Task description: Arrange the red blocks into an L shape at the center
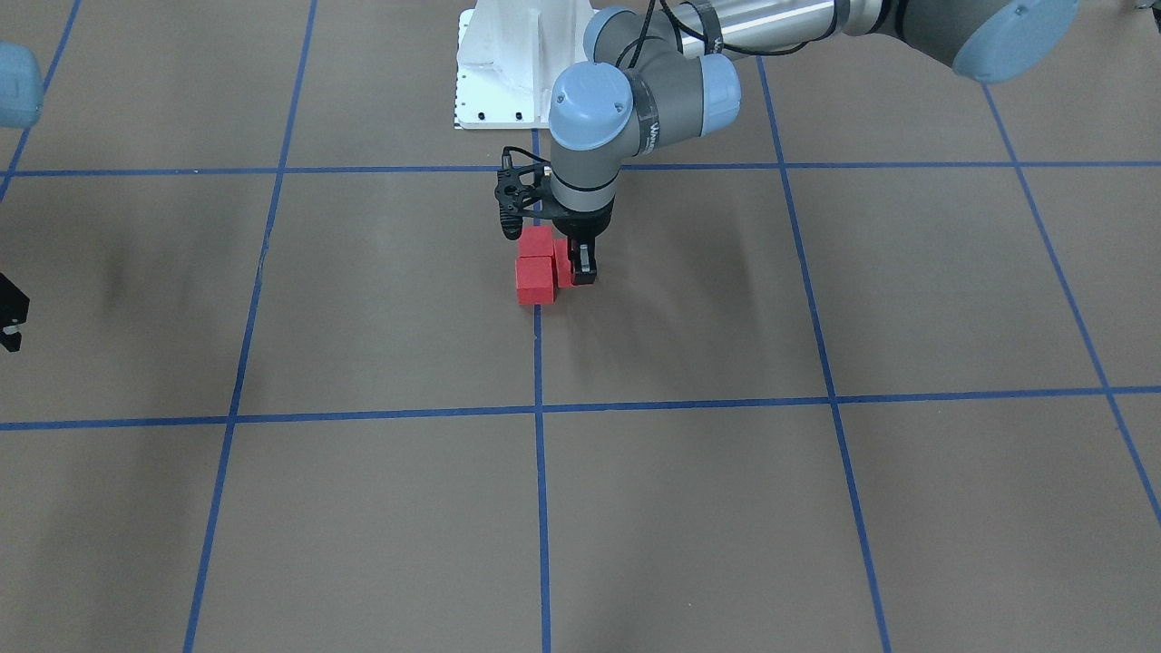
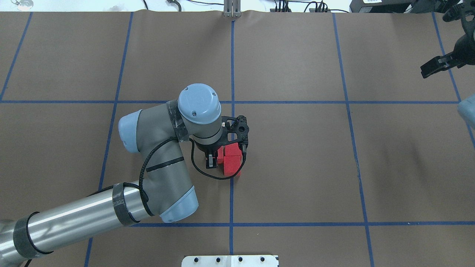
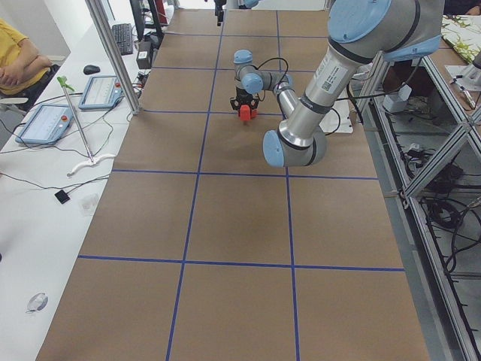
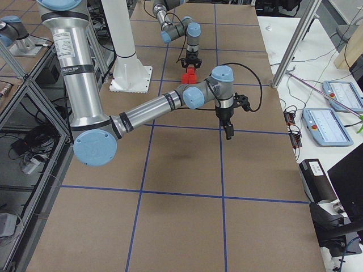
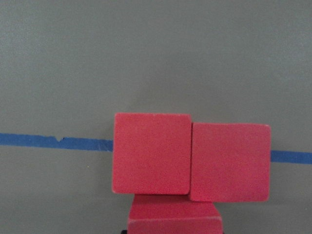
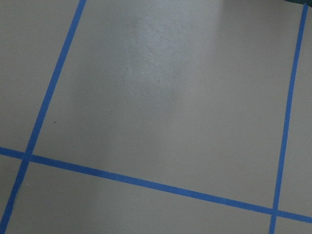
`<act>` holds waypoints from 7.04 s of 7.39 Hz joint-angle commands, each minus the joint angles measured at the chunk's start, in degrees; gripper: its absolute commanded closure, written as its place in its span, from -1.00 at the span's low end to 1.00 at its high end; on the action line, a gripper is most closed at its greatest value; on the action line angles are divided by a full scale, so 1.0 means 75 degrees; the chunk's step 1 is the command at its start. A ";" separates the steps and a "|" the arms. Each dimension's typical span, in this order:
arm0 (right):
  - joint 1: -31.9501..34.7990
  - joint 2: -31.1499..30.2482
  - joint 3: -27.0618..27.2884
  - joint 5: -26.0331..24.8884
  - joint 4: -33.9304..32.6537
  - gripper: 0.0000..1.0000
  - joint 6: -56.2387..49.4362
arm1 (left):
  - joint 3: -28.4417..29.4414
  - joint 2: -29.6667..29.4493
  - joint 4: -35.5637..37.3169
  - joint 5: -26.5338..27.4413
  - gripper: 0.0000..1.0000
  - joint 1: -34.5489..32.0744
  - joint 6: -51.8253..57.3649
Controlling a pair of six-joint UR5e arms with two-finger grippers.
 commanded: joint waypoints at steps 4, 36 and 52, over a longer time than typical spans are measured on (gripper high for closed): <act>0.0000 0.0008 0.0000 0.0000 0.0000 -1.00 0.0000 | 0.0159 -0.0029 -0.0223 0.0103 1.00 0.0059 -0.0014; 0.0012 -0.0155 -0.0129 0.0058 0.0000 -1.00 -0.0047 | -0.0767 0.1760 -0.0222 -0.0433 -1.00 -0.2925 -0.1929; 0.3328 -0.3074 -0.0399 0.1781 0.0070 -1.00 -0.2836 | -0.0461 0.7480 -0.1546 -0.4379 -1.00 -0.9768 -0.1151</act>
